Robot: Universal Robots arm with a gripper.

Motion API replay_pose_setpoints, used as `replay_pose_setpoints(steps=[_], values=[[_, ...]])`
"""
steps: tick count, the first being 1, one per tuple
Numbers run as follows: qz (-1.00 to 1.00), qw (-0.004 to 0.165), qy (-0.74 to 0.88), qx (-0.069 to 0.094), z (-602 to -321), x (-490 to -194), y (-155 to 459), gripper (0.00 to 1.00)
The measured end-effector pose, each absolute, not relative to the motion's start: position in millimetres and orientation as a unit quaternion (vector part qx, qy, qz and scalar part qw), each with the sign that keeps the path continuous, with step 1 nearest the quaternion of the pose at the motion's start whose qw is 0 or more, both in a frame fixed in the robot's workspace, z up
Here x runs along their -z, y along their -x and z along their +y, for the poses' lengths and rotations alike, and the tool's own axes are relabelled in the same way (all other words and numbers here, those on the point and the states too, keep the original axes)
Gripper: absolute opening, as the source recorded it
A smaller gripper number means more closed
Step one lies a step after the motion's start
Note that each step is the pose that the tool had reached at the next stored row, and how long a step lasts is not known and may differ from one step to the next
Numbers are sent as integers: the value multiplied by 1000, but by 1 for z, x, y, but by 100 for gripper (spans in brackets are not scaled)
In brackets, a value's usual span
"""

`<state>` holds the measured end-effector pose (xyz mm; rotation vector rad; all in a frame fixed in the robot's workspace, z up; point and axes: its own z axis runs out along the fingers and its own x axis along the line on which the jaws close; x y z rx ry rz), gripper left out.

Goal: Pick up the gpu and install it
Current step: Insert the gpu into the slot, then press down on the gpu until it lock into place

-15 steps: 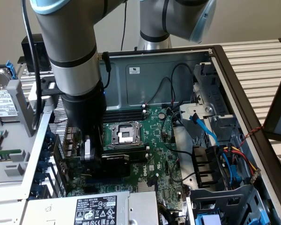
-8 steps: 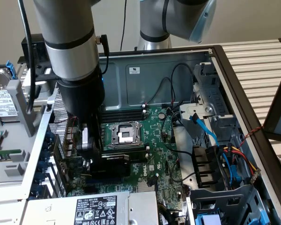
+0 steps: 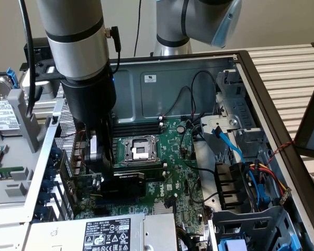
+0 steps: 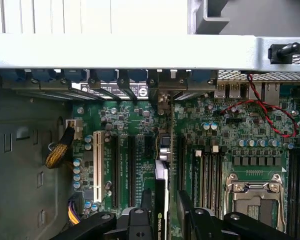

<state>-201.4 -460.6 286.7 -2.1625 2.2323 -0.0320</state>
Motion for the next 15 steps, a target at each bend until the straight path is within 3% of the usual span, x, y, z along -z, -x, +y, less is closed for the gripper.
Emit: replay_pose_setpoints(steps=[12, 14, 15], values=[[718, 17, 696, 10, -462, -287, 201, 32], [718, 17, 696, 10, -462, -287, 201, 19], [718, 17, 696, 10, -462, -287, 201, 19]])
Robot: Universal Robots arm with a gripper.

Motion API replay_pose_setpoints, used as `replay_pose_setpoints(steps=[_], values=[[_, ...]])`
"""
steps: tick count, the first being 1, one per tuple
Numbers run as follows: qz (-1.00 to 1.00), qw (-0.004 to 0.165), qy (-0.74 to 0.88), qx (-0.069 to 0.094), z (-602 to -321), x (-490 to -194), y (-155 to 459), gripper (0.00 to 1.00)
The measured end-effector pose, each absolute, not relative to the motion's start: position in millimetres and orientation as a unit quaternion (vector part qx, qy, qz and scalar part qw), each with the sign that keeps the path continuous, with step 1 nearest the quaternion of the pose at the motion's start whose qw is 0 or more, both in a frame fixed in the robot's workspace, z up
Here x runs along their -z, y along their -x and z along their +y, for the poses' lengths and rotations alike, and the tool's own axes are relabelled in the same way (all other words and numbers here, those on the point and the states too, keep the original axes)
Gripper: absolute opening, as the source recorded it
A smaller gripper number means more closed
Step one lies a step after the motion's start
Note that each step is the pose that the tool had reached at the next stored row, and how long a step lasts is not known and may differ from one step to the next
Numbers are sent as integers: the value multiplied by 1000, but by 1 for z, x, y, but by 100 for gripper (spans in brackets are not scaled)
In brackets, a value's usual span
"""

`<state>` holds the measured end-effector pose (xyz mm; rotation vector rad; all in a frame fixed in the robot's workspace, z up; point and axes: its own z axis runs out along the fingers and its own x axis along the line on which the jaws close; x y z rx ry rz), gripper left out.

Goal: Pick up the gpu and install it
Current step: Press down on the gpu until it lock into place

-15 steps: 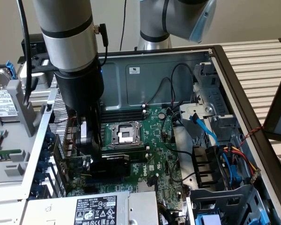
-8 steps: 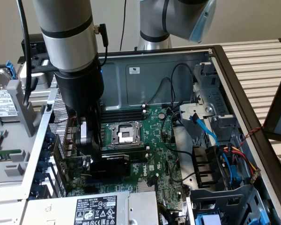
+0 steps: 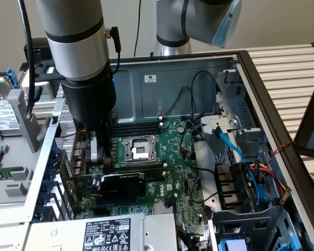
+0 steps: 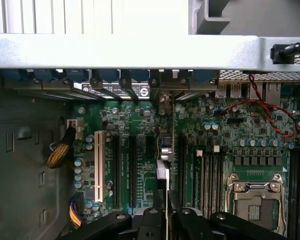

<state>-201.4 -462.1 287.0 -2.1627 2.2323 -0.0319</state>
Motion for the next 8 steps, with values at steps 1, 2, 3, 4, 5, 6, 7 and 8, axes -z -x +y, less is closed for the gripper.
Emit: replay_pose_setpoints(steps=[1, 2, 3, 4, 5, 6, 7, 8], values=[[718, 17, 696, 10, -462, -287, 201, 13], [718, 17, 696, 10, -462, -287, 201, 11], [718, 17, 696, 10, -462, -287, 201, 11], [718, 17, 696, 10, -462, -287, 201, 11], [718, 17, 696, 10, -462, -287, 201, 11], [718, 17, 696, 10, -462, -287, 201, 11], [718, 17, 696, 10, -462, -287, 202, 11], [718, 16, 696, 11, -461, -287, 202, 11]])
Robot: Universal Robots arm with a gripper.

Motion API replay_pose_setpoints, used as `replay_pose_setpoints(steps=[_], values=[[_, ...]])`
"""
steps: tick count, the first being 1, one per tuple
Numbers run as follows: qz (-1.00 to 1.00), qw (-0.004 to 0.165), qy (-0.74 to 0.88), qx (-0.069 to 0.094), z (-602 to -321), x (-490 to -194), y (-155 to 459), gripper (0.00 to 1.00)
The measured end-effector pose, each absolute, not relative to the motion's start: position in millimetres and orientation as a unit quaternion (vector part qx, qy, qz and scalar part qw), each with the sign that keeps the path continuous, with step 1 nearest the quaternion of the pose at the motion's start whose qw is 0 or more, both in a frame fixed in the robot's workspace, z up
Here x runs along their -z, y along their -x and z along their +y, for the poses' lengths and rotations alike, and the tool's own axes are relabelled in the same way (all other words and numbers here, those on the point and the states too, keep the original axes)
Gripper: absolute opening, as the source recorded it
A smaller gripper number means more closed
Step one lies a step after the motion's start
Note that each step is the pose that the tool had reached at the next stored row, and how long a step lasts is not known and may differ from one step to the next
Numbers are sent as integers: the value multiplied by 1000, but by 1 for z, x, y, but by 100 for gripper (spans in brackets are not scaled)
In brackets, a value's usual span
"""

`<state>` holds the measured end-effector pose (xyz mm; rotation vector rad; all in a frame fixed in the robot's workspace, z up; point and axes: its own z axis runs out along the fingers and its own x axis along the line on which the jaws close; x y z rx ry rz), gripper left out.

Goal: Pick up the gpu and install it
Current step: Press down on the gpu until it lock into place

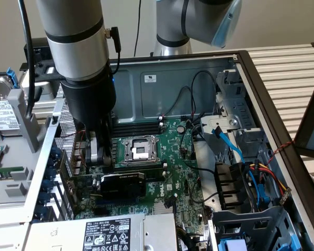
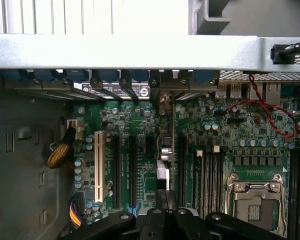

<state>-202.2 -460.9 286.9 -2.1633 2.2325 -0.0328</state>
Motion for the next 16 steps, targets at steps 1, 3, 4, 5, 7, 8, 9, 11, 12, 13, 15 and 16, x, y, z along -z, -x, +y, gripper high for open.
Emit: replay_pose_setpoints(steps=[1, 3, 4, 5, 7, 8, 9, 11, 12, 13, 15, 16], values=[[718, 16, 696, 11, -460, -287, 203, 11], [718, 16, 696, 11, -460, -287, 204, 11], [718, 16, 696, 11, -459, -286, 205, 11], [718, 16, 696, 11, -459, -285, 205, 11], [718, 15, 696, 12, -459, -282, 206, 11], [718, 15, 696, 12, -458, -281, 206, 11], [718, 15, 696, 12, -457, -281, 206, 11], [718, 15, 696, 12, -453, -280, 206, 11], [718, 15, 696, 13, -452, -280, 207, 11], [718, 14, 696, 13, -452, -279, 209, 11], [718, 13, 696, 14, -451, -278, 211, 11], [718, 13, 696, 15, -451, -278, 212, 11]])
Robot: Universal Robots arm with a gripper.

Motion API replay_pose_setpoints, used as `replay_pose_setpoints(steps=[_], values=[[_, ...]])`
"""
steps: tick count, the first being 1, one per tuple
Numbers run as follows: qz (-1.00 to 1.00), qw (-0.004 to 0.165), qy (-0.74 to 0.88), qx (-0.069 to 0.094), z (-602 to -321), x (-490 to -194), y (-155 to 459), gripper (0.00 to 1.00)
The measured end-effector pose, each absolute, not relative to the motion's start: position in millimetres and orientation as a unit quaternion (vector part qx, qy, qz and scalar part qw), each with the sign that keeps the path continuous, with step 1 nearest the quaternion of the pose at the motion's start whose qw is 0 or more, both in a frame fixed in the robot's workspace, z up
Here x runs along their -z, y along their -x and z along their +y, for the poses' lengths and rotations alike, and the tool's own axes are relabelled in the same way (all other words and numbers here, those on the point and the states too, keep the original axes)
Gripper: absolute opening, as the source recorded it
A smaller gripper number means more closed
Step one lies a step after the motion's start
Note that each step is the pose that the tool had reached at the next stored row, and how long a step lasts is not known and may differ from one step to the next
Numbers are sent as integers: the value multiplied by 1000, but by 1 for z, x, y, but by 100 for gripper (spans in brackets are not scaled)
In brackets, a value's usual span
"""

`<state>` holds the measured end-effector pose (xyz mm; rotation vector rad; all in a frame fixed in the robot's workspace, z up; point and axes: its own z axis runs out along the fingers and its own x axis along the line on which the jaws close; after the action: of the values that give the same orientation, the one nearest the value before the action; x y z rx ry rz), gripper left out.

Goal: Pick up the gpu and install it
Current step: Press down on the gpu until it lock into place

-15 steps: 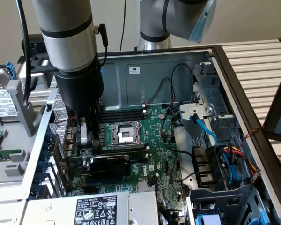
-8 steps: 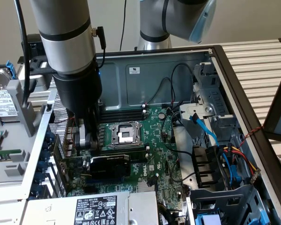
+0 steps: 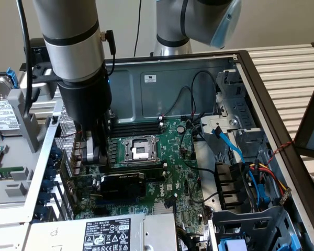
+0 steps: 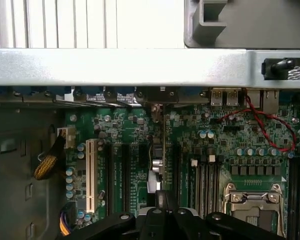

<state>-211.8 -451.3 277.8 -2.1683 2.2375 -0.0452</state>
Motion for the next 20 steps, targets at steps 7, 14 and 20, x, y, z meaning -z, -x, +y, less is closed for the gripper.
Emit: replay_pose_setpoints(steps=[7, 14, 20], values=[[718, 12, 696, 15, -451, -277, 213, 11], [718, 12, 696, 15, -451, -274, 213, 11], [718, 10, 696, 13, -451, -272, 213, 11]])
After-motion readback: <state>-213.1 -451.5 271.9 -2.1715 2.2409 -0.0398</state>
